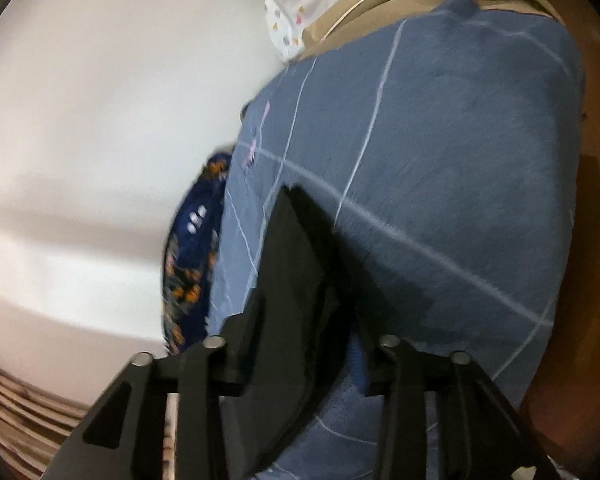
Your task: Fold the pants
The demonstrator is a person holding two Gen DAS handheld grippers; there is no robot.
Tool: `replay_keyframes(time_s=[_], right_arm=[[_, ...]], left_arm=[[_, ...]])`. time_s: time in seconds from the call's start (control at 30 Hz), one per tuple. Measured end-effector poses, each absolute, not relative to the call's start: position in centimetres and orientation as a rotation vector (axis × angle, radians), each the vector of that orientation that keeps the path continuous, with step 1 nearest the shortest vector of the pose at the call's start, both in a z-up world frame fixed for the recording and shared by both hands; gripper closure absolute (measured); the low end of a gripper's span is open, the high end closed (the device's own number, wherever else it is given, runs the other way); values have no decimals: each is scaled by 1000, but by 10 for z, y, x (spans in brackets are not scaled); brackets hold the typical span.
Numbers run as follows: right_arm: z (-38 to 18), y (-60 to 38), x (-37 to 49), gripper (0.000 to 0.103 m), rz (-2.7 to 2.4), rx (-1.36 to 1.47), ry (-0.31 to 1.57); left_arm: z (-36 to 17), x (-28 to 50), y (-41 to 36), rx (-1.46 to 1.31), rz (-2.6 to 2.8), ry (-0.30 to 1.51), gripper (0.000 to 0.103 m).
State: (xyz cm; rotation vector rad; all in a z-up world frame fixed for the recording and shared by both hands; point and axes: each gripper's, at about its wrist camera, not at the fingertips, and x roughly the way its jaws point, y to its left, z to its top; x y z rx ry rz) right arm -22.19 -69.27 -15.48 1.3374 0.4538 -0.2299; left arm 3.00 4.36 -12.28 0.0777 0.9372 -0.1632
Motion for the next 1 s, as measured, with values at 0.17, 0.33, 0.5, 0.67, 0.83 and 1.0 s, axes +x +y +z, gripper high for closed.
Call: replay_keyframes(time_s=[0.17,0.33,0.5,0.67,0.83,1.0], right_arm=[[-156,-686,-208,93,-250,1293,524],[-148,-681,-206,92,-292,1229,551],[-140,-676,-201,92,-345,1187,570],[-136,-671,-200,92,-397,1158,593],[-124,-658,-188,91,-473,1051,655],[-121,-655,-185,91,-500,1018,672]], left_arm=[[-124,30,43,76,-172,930,8],[-124,30,45,77,-176,925,7],[-124,30,45,77,-175,925,7],[-124,30,45,79,-175,924,6],[-124,30,46,79,-176,923,6],[-124,29,45,79,-176,923,6]])
